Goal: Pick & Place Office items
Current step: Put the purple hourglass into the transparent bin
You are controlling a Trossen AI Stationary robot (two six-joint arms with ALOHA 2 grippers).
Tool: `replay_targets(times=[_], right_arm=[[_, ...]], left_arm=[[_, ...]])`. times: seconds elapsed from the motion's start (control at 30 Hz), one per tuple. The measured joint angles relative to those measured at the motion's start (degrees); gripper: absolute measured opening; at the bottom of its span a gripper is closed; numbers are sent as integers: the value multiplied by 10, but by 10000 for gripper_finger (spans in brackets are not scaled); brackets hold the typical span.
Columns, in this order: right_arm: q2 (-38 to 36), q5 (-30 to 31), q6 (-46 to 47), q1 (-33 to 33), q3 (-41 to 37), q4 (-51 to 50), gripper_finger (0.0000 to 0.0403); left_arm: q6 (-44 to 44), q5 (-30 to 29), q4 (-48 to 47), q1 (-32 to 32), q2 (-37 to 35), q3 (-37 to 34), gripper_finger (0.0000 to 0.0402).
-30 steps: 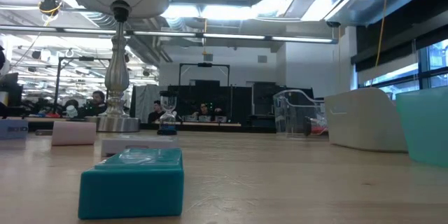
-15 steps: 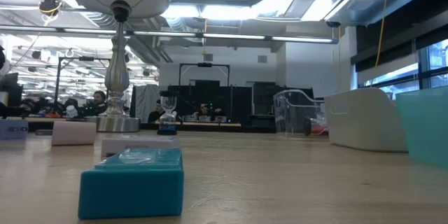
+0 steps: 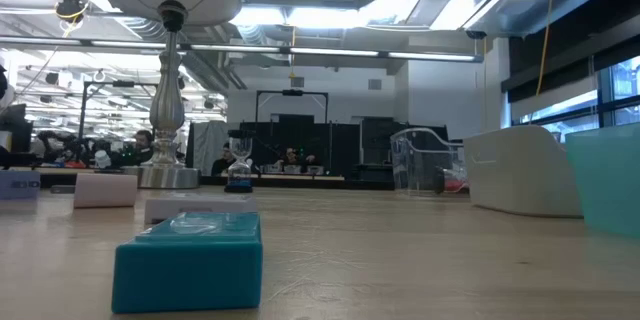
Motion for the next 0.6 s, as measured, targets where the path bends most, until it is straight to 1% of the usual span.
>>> replay_targets(times=[0.07, 0.13, 0.23, 0.33, 0.4, 0.47, 0.53, 0.6], right_arm=[[0, -7, -5, -7, 0, -1, 208], [0, -18, -7, -16, 0, -1, 209], [0, -33, -12, -32, 0, -2, 209], [0, -53, -38, -53, 0, -4, 209], [0, -77, -54, -68, 0, -11, 209], [-1, -94, -70, -84, 1, -40, 209], [-1, -116, -94, -100, 1, -89, 209], [-1, -122, -125, -117, 1, -156, 209]], left_arm=[[1, -10, 0, 0, 0, 0, 274], [1, -36, 0, 0, 0, 0, 274], [5, -91, -2, 0, 0, 0, 276], [11, -148, -23, -1, 0, 0, 276], [5, -191, -40, 0, 0, 0, 275], [-8, -220, -58, 0, 0, 0, 274], [-18, -230, -78, -1, 0, 0, 275], [-28, -233, -97, -3, 0, 0, 276]])
